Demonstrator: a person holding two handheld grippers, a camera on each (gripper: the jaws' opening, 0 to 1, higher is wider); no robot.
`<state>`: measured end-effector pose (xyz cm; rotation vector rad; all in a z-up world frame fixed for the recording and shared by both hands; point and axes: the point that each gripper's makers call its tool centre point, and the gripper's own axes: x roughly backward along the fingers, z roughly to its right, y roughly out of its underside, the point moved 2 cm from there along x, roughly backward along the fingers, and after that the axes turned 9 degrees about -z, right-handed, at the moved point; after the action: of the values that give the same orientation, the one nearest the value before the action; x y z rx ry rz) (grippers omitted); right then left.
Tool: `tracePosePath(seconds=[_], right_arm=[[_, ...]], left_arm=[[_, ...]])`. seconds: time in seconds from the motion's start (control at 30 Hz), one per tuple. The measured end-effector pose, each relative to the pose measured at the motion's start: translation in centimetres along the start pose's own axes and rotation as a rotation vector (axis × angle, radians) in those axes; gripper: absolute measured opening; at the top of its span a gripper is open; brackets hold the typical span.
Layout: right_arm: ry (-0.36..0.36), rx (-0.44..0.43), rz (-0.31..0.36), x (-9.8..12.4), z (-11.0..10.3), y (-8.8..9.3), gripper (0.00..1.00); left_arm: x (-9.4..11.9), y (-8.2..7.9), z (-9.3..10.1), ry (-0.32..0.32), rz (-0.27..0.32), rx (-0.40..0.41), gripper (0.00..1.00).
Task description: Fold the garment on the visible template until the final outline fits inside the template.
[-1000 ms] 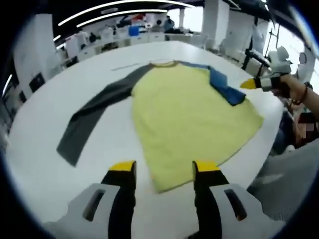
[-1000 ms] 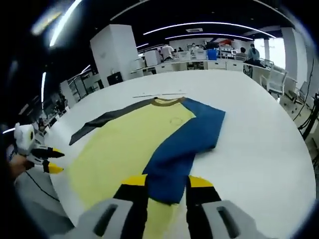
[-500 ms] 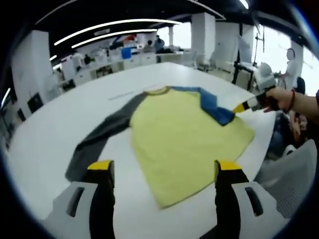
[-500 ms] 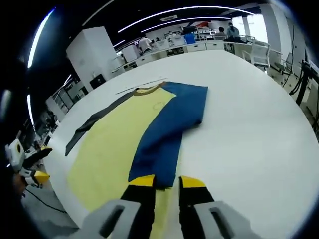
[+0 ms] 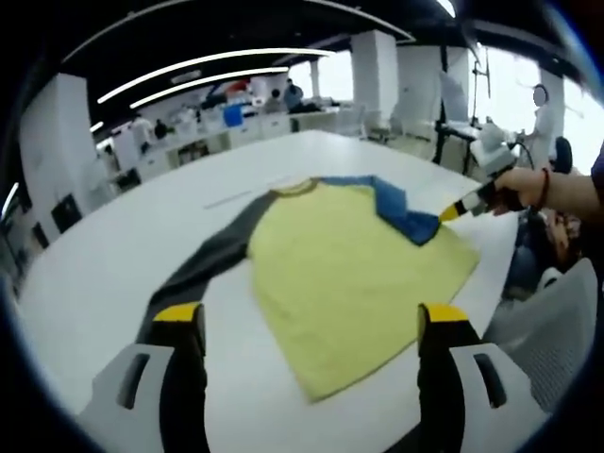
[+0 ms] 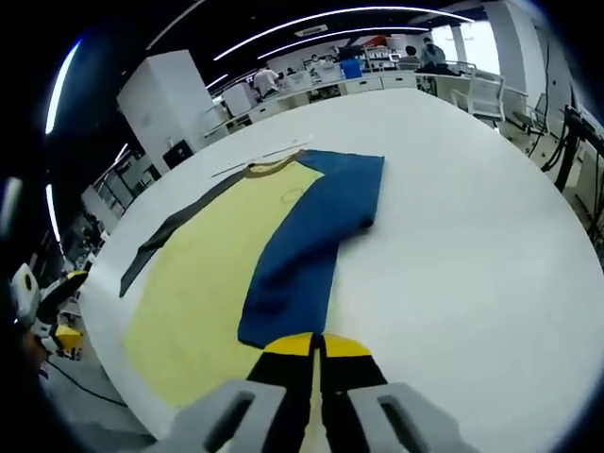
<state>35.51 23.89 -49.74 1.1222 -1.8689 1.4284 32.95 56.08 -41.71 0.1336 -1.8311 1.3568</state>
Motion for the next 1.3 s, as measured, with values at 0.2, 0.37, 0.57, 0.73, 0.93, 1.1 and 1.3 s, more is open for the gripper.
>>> tracePosePath(seconds=[0.2,0.37,0.57,0.73,0.93,1.1,1.3], right_arm=[[0.079,0.053,0.023,1.8,1.7,-1.3,0.00],[0.161,0.085,0.033,3.6,4.5,-2.5,0.00],[0.253,0.108,0.055,6.0,7.8,-3.8,0.00],[0.326,0.128,0.067,7.8,10.6,-5.3,0.00],[0.418,0.179,0.061,8.8,13.3,-6.6,0.00],[0.479,0.177,0.028,8.4,15.8,-6.6,0.00],[0.474,0.089,0.043,7.7,17.8,-7.2,0.00]], left_arm=[[0.3,-0.2,-0.1,-0.004,0.004,-0.005,0.91],[0.5,-0.4,-0.2,-0.009,0.013,-0.015,0.92],[0.7,-0.4,-0.3,-0.011,0.021,-0.010,0.93],[0.6,-0.3,-0.2,-0.006,0.011,-0.013,0.96],[0.5,-0.4,-0.1,-0.003,0.014,0.003,0.96],[0.6,-0.8,-0.1,0.002,0.033,0.007,0.98],[0.8,-1.1,-0.2,-0.003,0.042,-0.006,0.99]])
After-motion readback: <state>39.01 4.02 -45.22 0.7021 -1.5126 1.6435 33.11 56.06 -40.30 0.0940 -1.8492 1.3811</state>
